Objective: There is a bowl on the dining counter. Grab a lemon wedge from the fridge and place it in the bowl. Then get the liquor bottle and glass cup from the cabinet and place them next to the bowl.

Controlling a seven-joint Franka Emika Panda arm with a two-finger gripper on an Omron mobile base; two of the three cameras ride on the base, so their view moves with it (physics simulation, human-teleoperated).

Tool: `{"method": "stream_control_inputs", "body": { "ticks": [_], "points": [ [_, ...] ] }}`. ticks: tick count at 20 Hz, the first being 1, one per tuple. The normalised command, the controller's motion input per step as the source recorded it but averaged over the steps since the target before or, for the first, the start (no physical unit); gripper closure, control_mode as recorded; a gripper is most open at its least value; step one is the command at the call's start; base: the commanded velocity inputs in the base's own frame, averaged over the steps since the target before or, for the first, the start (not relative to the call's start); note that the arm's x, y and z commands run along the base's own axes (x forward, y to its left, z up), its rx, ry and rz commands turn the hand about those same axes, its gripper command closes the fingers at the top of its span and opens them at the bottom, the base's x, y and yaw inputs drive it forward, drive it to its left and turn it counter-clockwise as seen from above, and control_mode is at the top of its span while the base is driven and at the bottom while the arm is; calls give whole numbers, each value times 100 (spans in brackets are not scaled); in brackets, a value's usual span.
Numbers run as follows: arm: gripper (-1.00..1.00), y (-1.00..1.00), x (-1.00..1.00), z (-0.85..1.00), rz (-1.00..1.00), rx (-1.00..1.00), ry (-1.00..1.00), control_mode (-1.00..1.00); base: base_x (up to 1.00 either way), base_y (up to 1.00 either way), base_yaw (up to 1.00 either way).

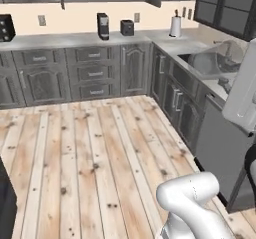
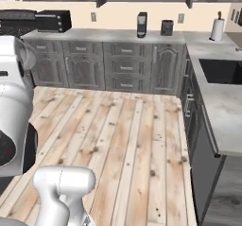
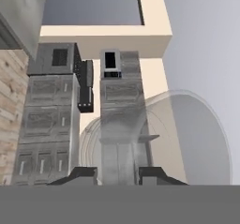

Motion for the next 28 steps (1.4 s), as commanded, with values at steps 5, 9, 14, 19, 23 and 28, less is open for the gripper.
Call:
{"method": "stream_control_inputs", "body": {
  "ticks": [5,9,14,19,23,28],
  "points": [
    [100,0,0,0,0,0,0,100,-100,20,17],
    [100,0,0,0,0,0,0,100,-100,48,10],
    [100,0,0,0,0,0,0,100,-100,71,6],
    [100,0,0,0,0,0,0,100,-100,57,6],
    [100,0,0,0,0,0,0,100,-100,44,6],
    [100,0,0,0,0,0,0,100,-100,24,5]
  ]
}}
